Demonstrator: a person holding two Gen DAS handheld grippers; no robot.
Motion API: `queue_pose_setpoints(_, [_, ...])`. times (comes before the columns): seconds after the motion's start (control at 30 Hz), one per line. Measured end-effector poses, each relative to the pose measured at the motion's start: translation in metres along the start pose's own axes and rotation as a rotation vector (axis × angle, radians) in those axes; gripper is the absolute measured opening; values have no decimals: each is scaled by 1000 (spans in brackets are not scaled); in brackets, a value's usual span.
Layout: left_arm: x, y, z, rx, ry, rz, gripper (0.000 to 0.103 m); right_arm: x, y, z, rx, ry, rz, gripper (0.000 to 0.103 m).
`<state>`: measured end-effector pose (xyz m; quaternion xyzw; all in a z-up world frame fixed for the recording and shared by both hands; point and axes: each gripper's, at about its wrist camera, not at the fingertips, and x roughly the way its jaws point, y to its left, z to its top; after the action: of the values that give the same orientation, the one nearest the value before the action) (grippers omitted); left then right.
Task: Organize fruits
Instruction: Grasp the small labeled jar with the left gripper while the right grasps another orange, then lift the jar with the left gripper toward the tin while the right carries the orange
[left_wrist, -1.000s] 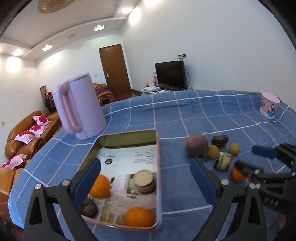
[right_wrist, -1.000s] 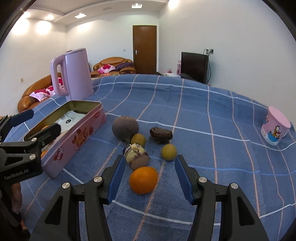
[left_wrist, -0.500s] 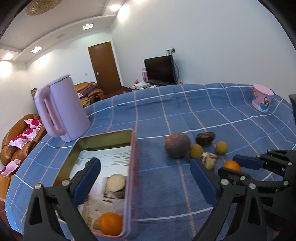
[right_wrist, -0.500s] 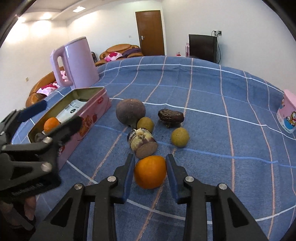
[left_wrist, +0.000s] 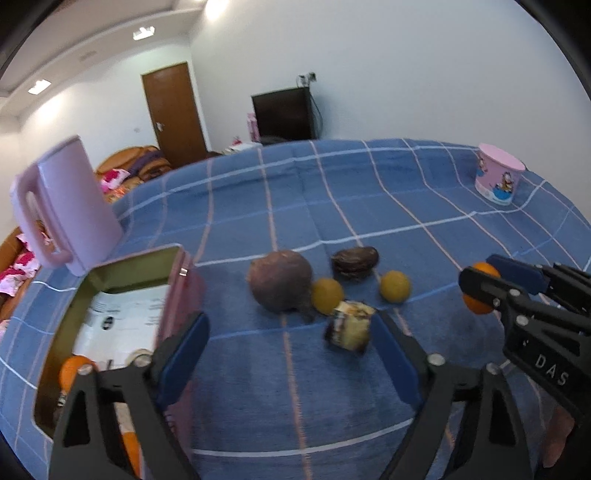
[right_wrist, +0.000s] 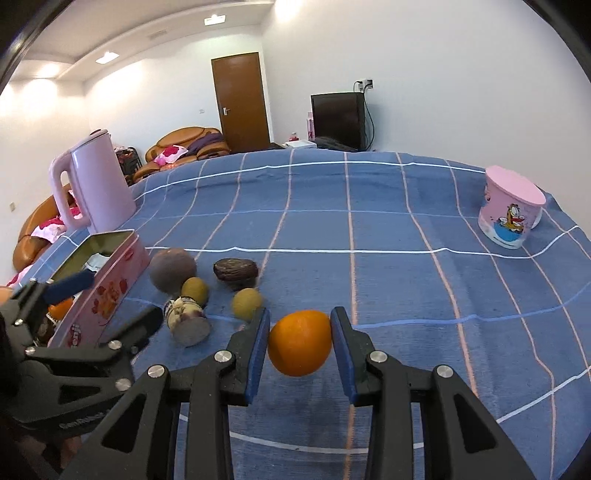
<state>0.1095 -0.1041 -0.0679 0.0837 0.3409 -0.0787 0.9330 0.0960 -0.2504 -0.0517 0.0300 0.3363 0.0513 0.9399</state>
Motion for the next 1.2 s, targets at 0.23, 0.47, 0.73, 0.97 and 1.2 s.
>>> queue_pose_setpoints(0.23, [5, -5, -1, -2, 26, -83, 68, 0, -1, 1, 1, -1, 2, 36])
queue_pose_setpoints(0.47, [16, -14, -1, -6, 86, -166, 48, 0, 1, 1, -2, -3, 10, 36])
queue_pose_setpoints(0.73, [20, -20, -2, -2, 98, -161, 38, -3, -1, 0, -2, -19, 38, 36])
queue_pose_setpoints(0.97, [11, -15, -2, -8, 57, -139, 38, -6, 1, 0, -11, -39, 48, 36])
queue_pose_setpoints(1.2, [0, -15, -2, 0, 1, -107, 38, -12, 4, -1, -28, -66, 60, 36])
